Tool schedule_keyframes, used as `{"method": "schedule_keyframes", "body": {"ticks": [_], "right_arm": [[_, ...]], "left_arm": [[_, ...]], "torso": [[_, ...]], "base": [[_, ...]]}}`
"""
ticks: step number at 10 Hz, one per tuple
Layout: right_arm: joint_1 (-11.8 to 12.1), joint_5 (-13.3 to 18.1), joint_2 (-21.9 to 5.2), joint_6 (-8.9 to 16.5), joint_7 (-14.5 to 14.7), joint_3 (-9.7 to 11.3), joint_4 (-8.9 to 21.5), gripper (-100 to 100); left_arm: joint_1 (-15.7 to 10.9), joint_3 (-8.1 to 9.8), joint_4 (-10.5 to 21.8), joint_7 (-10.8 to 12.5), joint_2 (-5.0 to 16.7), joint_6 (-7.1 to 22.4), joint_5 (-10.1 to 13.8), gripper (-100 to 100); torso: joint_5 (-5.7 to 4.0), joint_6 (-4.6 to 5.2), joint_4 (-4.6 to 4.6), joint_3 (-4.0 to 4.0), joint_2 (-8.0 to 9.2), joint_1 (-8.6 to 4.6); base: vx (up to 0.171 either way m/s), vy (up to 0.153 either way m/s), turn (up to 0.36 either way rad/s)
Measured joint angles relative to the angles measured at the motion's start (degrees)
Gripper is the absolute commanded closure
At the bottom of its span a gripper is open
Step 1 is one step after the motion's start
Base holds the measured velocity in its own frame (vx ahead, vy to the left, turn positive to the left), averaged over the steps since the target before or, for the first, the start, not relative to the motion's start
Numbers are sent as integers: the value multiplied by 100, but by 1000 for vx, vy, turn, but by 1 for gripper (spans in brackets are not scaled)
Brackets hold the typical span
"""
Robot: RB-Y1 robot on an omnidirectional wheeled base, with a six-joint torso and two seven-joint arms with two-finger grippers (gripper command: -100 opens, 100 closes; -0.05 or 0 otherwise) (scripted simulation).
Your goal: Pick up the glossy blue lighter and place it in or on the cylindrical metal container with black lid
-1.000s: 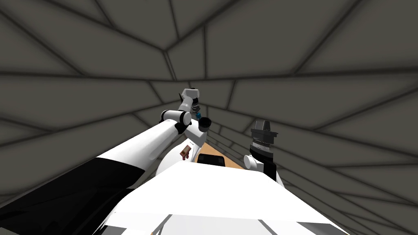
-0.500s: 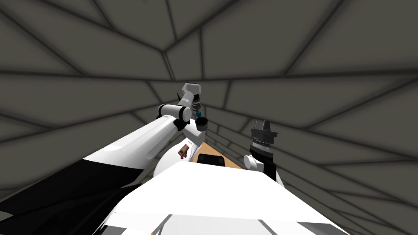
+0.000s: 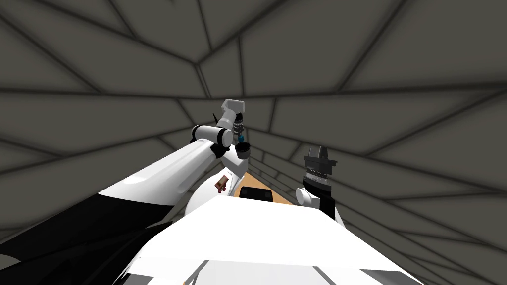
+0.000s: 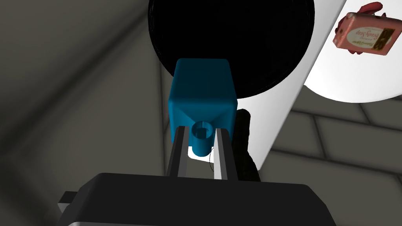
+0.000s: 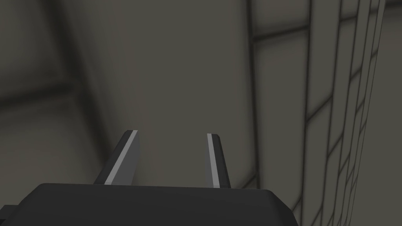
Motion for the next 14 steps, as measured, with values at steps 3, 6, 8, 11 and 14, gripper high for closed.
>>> {"method": "schedule_keyframes", "body": {"ticks": [3,6,8,11,14], "right_arm": [[0,0,0,0,0,0,0,0],[0,0,0,0,0,0,0,0],[0,0,0,0,0,0,0,0],[0,0,0,0,0,0,0,0],[0,0,0,0,0,0,0,0]], "left_arm": [[-63,-49,-59,18,-29,490,-4,100],[-60,-63,-103,17,-35,683,-4,-100],[-60,-63,-105,17,-35,683,-4,-100],[-60,-63,-105,17,-35,683,-4,0],[-323,-32,158,-53,71,674,-13,-100]], "torso": [[-2,0,0,1,2,-2],[0,-2,-2,-2,-1,10],[1,-2,-2,-2,-3,12],[1,-2,-2,-3,-3,12],[0,-3,-1,-2,-3,7]], "base": [[6,-27,-2],[1,-3,-1],[0,0,0],[0,0,0],[5,-14,43]]}}
